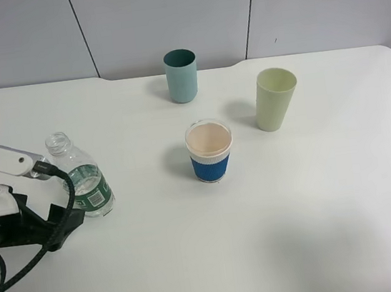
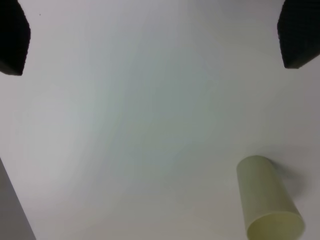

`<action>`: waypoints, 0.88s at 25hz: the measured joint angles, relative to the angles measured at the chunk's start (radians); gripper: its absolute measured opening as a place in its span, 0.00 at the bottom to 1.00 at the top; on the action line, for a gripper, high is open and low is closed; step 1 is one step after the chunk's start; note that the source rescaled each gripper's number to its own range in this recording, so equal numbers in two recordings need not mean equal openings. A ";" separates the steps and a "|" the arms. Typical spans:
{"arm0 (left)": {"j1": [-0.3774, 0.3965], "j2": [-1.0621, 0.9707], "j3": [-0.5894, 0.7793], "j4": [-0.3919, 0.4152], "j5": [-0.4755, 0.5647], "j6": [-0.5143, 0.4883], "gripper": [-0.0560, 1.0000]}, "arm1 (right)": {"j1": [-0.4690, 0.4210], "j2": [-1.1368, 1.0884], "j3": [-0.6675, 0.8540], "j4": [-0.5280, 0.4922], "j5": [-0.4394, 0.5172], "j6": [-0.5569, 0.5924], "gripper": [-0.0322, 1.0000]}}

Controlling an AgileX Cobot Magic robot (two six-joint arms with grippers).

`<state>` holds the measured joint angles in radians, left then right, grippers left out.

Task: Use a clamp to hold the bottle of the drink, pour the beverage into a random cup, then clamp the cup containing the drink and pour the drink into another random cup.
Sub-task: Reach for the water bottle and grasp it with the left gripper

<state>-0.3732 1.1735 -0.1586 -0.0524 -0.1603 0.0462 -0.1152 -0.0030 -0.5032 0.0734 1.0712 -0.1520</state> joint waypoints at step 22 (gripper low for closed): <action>0.000 0.294 0.160 0.122 -0.783 -0.003 1.00 | 0.000 0.000 0.000 0.000 -0.001 0.000 1.00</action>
<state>-0.3732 1.4676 0.0017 0.0696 -0.9430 0.0431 -0.1152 -0.0030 -0.5032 0.0734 1.0703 -0.1520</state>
